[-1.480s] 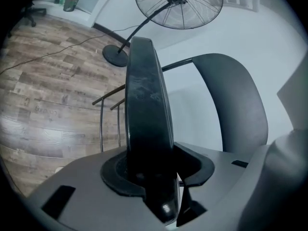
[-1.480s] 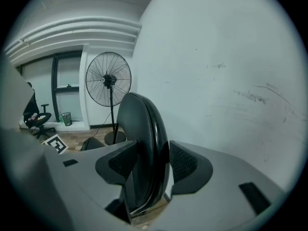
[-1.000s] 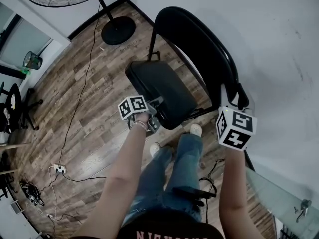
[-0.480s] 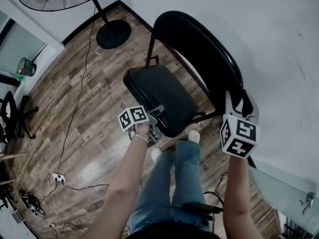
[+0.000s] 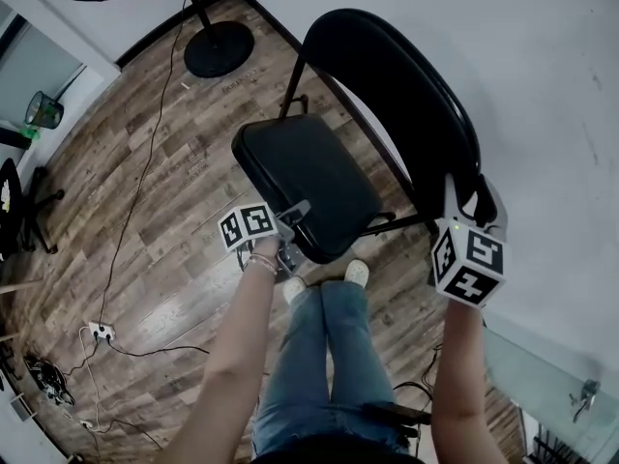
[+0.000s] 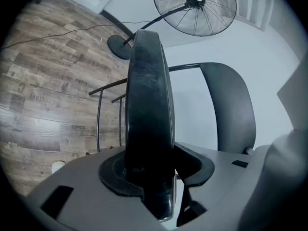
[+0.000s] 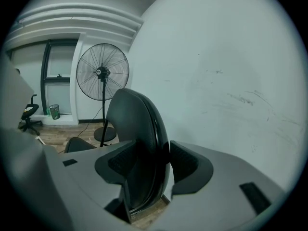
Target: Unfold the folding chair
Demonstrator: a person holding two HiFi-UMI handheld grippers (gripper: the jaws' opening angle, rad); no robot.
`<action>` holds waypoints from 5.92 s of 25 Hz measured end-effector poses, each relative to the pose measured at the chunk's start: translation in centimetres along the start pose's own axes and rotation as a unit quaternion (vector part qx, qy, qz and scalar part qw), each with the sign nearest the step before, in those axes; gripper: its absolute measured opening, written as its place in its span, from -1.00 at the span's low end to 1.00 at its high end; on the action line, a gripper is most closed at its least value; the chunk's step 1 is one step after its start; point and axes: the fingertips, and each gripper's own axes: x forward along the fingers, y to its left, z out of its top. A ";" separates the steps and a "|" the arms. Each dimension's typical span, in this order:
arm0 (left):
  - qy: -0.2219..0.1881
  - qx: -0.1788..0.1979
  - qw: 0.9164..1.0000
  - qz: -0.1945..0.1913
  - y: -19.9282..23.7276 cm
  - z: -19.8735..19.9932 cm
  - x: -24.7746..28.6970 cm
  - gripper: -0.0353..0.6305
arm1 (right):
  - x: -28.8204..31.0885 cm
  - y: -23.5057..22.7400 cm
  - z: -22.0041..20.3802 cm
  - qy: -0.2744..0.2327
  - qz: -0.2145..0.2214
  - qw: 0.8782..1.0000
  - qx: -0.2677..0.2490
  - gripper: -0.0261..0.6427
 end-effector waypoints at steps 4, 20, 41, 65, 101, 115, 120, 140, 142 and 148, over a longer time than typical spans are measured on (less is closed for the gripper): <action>0.001 0.000 1.000 0.001 0.1 0.0 0.6 -0.36 | 1.3 -1.2 -0.5 0.004 -0.002 1.000 0.007 -0.28; 0.000 -0.007 1.000 -0.003 2.0 -0.2 2.0 -0.33 | 6.9 -6.2 -2.0 -0.006 0.016 0.999 0.037 -0.28; -0.003 -0.014 0.999 -0.040 8.8 -0.8 0.7 -0.28 | 10.0 -6.9 -5.3 -0.036 0.012 0.998 0.052 -0.28; -0.017 -0.015 0.997 -0.074 16.2 -1.2 -0.6 -0.21 | 11.0 -5.1 -8.4 -0.032 -0.027 0.999 0.026 -0.29; -0.021 -0.018 0.998 -0.053 25.2 -1.7 -2.5 0.01 | 7.8 0.9 -10.6 -0.004 -0.123 0.992 -0.010 -0.29; -0.002 -0.020 1.000 0.022 30.0 -2.1 -3.9 0.15 | 4.6 5.1 -11.2 0.001 -0.140 0.990 -0.022 -0.31; 0.015 -0.016 0.996 0.086 31.5 -2.2 -4.8 0.22 | 3.7 6.3 -11.3 0.004 -0.135 0.991 -0.026 -0.31; -0.059 -0.002 0.941 0.334 31.1 -3.0 -9.3 0.77 | 3.4 6.4 -11.2 -0.018 -0.111 0.992 -0.056 -0.30; -0.062 0.005 0.940 0.336 29.9 -3.8 -9.4 0.77 | 3.2 6.4 -11.2 -0.017 -0.088 0.994 -0.061 -0.30; -0.090 0.006 0.944 0.316 25.7 -5.8 -9.1 0.76 | 2.4 6.1 -10.9 -0.023 -0.013 0.996 -0.084 -0.28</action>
